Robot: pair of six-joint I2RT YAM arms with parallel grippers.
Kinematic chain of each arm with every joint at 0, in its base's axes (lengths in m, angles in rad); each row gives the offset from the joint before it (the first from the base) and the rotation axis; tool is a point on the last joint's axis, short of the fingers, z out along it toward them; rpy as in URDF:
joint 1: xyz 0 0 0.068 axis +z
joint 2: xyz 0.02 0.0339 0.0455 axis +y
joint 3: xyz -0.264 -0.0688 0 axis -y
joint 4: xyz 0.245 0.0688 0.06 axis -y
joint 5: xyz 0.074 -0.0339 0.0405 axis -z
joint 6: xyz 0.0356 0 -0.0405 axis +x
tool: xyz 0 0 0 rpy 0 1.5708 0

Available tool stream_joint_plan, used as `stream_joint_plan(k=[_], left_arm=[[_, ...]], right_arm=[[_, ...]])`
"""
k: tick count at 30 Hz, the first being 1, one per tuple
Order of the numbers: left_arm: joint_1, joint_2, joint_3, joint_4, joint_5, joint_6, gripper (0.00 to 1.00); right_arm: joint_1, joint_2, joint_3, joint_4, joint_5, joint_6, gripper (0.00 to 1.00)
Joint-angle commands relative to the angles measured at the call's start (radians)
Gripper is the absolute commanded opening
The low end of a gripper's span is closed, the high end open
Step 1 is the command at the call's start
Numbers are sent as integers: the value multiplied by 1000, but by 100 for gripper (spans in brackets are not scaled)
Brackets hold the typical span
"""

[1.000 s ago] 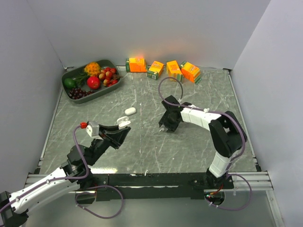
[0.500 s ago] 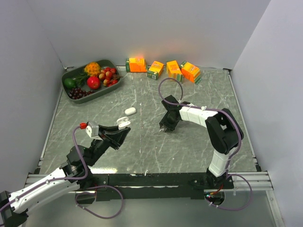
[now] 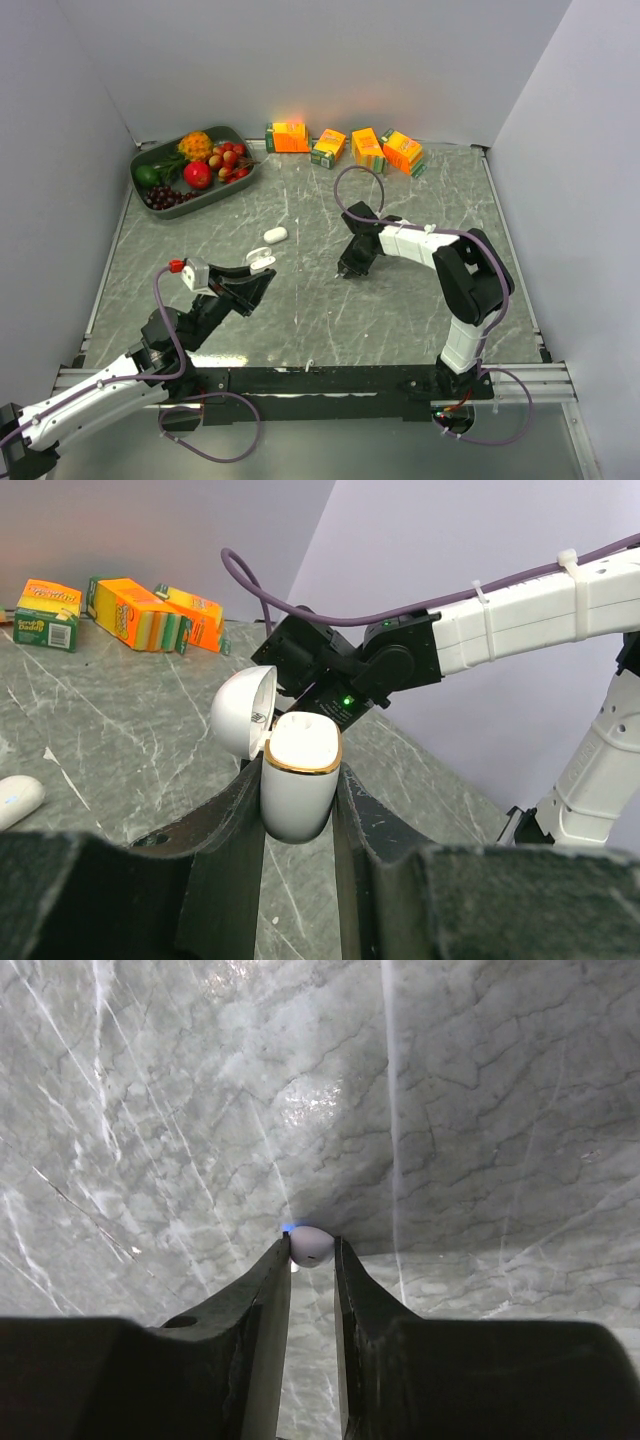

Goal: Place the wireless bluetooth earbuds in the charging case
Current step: Pick up the earbud from the center of the board.

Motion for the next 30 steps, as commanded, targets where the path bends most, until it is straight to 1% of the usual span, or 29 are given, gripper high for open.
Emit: stream_joint_plan(k=[1, 3, 5, 8, 9, 10, 11, 12, 13, 14, 15, 16, 17, 20, 21, 24, 28, 30], left_arm=[[-7, -4, -2, 23, -12, 11, 1], [-7, -6, -2, 21, -14, 12, 1], [-7, -7, -1, 20, -17, 15, 1], [-7, -9, -1, 15, -23, 21, 1], [-7, -9, -1, 13, -26, 23, 1], [-7, -7, -1, 13, -26, 23, 1], [-9, -7, -1, 18, -27, 24, 1], [-9, -6, -2, 21, -29, 28, 1], [-9, 2, -2, 24, -27, 31, 1], [-9, 6, -1, 29, -29, 35, 1], [-10, 14, 1, 38, -31, 40, 1], [-9, 31, 4, 47, -26, 46, 1], [-9, 40, 7, 52, -24, 49, 1], [-10, 78, 21, 78, -17, 69, 1], [-7, 88, 25, 87, -12, 71, 1], [-9, 126, 30, 139, 11, 87, 1], [-7, 190, 37, 225, 49, 121, 1], [-7, 204, 30, 269, 78, 132, 1]], right_arm=[[-3, 3, -15, -4, 18, -23, 6], [-5, -23, 2, -25, 44, -46, 1], [-2, -51, 22, -48, 91, -95, 0], [3, -151, 20, -53, 186, -186, 0], [3, -230, 11, -41, 208, -213, 0], [6, -275, 0, -23, 222, -288, 0], [15, -365, -15, 16, 240, -336, 0], [23, -407, -18, 27, 256, -380, 0], [39, -450, -21, 43, 266, -474, 0], [64, -526, -21, 62, 291, -512, 0], [76, -562, -21, 77, 291, -551, 0], [86, -594, -23, 88, 291, -623, 0], [108, -649, -18, 96, 300, -649, 0], [147, -729, -1, 108, 277, -763, 0], [182, -744, 3, 117, 250, -824, 0], [262, -813, 0, 166, 195, -907, 0], [326, -857, 23, 183, 124, -944, 0], [357, -867, 25, 192, 122, -955, 0]])
